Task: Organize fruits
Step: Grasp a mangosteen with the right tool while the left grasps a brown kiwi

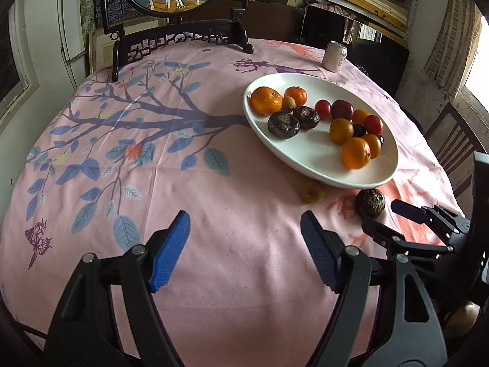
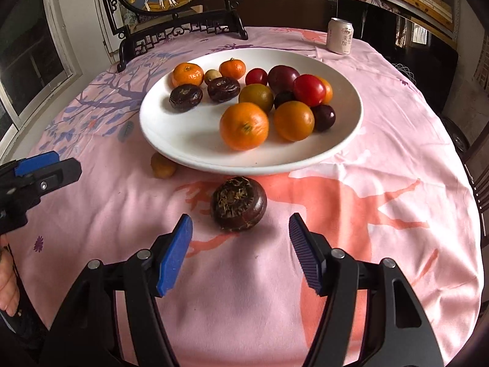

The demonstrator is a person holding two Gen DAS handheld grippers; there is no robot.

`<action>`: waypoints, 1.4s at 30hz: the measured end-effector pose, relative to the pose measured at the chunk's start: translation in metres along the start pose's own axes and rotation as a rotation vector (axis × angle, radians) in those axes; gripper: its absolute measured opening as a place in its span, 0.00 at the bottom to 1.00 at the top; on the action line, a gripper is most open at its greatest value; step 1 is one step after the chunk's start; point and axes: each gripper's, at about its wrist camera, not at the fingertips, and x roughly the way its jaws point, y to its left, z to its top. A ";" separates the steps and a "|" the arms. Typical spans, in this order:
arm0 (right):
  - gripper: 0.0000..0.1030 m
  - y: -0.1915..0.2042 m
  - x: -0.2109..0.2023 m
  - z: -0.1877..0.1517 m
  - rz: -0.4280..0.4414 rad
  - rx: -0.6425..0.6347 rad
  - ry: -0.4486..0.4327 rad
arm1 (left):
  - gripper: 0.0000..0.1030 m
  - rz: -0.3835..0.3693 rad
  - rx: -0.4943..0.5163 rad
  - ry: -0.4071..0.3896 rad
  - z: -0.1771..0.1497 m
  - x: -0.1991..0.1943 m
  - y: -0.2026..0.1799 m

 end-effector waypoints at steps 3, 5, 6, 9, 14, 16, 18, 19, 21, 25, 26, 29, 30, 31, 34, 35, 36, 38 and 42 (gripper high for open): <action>0.64 0.001 0.010 0.005 -0.015 -0.005 0.018 | 0.74 -0.007 0.009 0.008 -0.003 0.002 -0.003; 0.64 0.002 0.013 0.008 -0.030 -0.014 0.021 | 0.74 -0.016 0.010 0.016 -0.003 0.005 -0.006; 0.64 0.002 0.013 0.008 -0.033 -0.017 0.020 | 0.74 -0.023 0.011 0.020 -0.002 0.007 -0.007; 0.40 0.005 0.012 0.007 -0.051 -0.045 0.010 | 0.74 -0.046 0.019 0.036 -0.002 0.012 -0.015; 0.40 0.000 -0.009 0.000 -0.024 -0.026 -0.012 | 0.74 -0.074 0.056 0.053 0.000 0.025 -0.035; 0.40 -0.003 -0.022 -0.006 -0.002 -0.012 -0.029 | 0.74 -0.082 0.073 0.058 0.003 0.032 -0.044; 0.40 -0.008 -0.032 -0.013 0.016 0.005 -0.038 | 0.74 -0.084 0.093 0.065 0.006 0.042 -0.053; 0.40 -0.010 -0.037 -0.016 0.021 0.013 -0.041 | 0.74 -0.076 0.101 0.068 0.007 0.047 -0.057; 0.40 -0.016 -0.045 -0.023 0.033 0.031 -0.050 | 0.74 -0.061 0.119 0.073 0.010 0.055 -0.064; 0.40 -0.029 -0.056 -0.031 0.053 0.078 -0.061 | 0.55 -0.052 0.124 0.083 0.015 0.068 -0.068; 0.40 -0.031 -0.058 -0.032 0.050 0.085 -0.065 | 0.42 -0.055 0.121 0.099 0.016 0.073 -0.067; 0.40 -0.032 -0.062 -0.033 0.052 0.095 -0.073 | 0.37 -0.044 0.113 0.089 0.018 0.077 -0.065; 0.40 -0.032 -0.064 -0.033 0.053 0.095 -0.076 | 0.35 -0.044 0.114 0.084 0.018 0.077 -0.065; 0.40 -0.031 -0.065 -0.034 0.054 0.094 -0.077 | 0.25 -0.059 0.115 0.082 0.018 0.076 -0.064; 0.40 -0.024 -0.069 -0.034 0.056 0.082 -0.084 | 0.25 -0.083 0.109 0.067 0.014 0.066 -0.062; 0.40 -0.022 -0.071 -0.034 0.055 0.076 -0.087 | 0.25 -0.088 0.108 0.056 0.012 0.060 -0.061; 0.40 -0.020 -0.072 -0.034 0.052 0.072 -0.088 | 0.25 -0.098 0.105 0.042 0.010 0.052 -0.059; 0.40 -0.016 -0.074 -0.034 0.050 0.067 -0.092 | 0.25 -0.125 0.094 0.018 0.006 0.036 -0.055; 0.40 -0.010 -0.076 -0.032 0.051 0.059 -0.098 | 0.25 -0.165 0.084 -0.024 0.001 0.007 -0.048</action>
